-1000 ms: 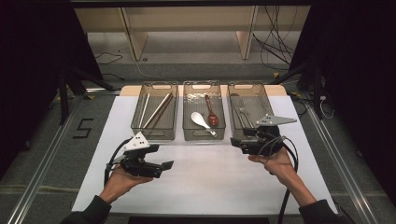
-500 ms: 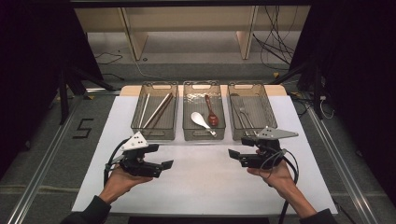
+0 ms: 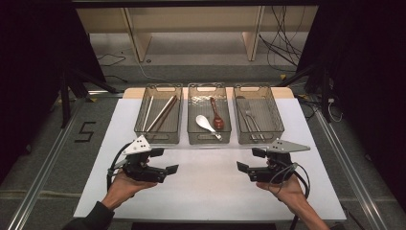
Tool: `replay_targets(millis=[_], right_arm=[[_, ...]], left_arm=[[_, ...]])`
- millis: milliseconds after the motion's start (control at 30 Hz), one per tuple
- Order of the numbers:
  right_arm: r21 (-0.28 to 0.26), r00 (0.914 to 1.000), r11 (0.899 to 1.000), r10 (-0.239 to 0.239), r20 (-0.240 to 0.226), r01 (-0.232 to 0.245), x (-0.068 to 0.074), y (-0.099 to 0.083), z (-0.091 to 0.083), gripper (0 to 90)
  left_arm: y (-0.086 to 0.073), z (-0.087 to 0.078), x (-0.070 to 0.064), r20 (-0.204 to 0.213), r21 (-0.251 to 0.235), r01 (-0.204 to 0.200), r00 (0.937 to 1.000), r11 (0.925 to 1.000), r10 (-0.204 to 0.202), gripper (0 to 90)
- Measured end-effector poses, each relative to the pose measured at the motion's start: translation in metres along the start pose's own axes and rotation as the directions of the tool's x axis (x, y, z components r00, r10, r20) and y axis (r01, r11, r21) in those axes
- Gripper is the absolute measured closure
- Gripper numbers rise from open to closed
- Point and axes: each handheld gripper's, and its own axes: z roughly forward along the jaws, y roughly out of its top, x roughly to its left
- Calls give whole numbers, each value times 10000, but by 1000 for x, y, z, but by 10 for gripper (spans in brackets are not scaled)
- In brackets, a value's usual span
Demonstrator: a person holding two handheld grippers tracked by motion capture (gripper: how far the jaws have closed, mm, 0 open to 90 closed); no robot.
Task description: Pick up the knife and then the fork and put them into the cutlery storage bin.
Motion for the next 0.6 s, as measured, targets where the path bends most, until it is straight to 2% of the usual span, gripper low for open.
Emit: replay_targets(millis=[233, 500, 600], right_arm=[[-125, 9997, 9999, -83, 208, 86, 3, -5, -4, 211], [115, 9995, 9999, -81, 319, 77, 4, -10, -5, 210], [52, 9993, 10000, -75, 354, 74, 4, -11, -7, 209]], left_arm=[[-1, 0, -2, 48, 53, -32, 10000, 10000, 32, 159], [-2, -2, -5, 113, 41, -67, 9999, 10000, 67, 159], [-3, -2, -6, 141, 67, -39, 9999, 10000, 38, 159]])
